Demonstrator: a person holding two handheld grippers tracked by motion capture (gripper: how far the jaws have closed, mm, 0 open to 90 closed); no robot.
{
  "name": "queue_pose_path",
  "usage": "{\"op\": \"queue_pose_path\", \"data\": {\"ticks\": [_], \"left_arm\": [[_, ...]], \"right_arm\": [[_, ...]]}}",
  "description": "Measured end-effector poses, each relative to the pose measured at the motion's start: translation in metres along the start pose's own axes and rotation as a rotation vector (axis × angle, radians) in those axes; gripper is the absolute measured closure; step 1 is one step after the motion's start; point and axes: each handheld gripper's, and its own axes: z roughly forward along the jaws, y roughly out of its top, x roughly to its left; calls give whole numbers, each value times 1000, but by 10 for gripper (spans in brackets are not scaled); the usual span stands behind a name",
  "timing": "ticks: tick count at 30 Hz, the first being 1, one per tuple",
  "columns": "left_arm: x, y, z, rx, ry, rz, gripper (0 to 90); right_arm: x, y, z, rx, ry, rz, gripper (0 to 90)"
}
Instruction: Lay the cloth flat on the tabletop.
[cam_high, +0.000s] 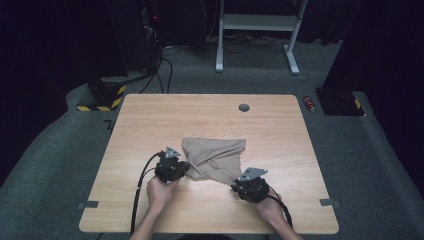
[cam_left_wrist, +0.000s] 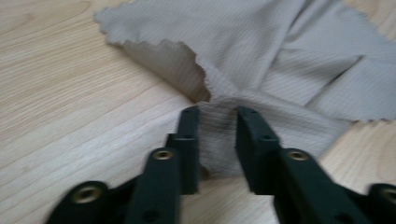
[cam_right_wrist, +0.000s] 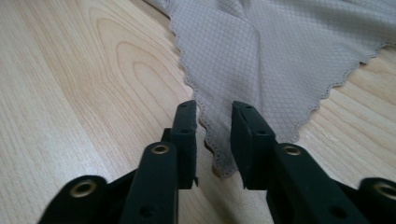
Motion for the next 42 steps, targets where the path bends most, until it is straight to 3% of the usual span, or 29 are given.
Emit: {"op": "queue_pose_path", "data": {"ticks": [2, 4, 7, 9, 13, 19, 24, 26, 31, 37, 41, 42], "left_arm": [[0, 1, -2, 1, -12, 5, 899], [-1, 2, -6, -2, -8, 14, 900], [-1, 1, -17, -25, -10, 21, 900], [0, -2, -30, -45, -11, 25, 900], [0, -4, -38, -41, -18, 40, 899], [-3, 3, -22, -30, 2, 5, 569], [-4, 12, 2, -15, -9, -39, 507], [-5, 13, 8, -2, -20, -41, 538], [-9, 11, 11, 22, -25, 9, 899], [-12, 10, -10, -14, -16, 65, 900], [-7, 11, -21, -24, -20, 52, 900], [-6, 11, -19, -24, -15, 36, 849]], "right_arm": [[0, 0, -1, 9, -13, -12, 831], [1, 0, -2, 16, -30, -39, 885], [2, -1, -4, 20, -34, -40, 894], [-1, -1, -11, -17, -18, -17, 894], [-3, -1, -24, -62, -9, -5, 894], [1, -5, -30, -62, 0, -26, 893], [1, -7, -28, -55, 8, -23, 893], [0, -7, -29, -66, 11, -22, 893], [-4, -5, -32, -82, 5, -14, 894], [-6, -4, -35, -97, 7, 0, 894], [-12, -3, -42, -137, 3, 20, 894], [-12, -2, -42, -137, 1, 23, 893]]}}
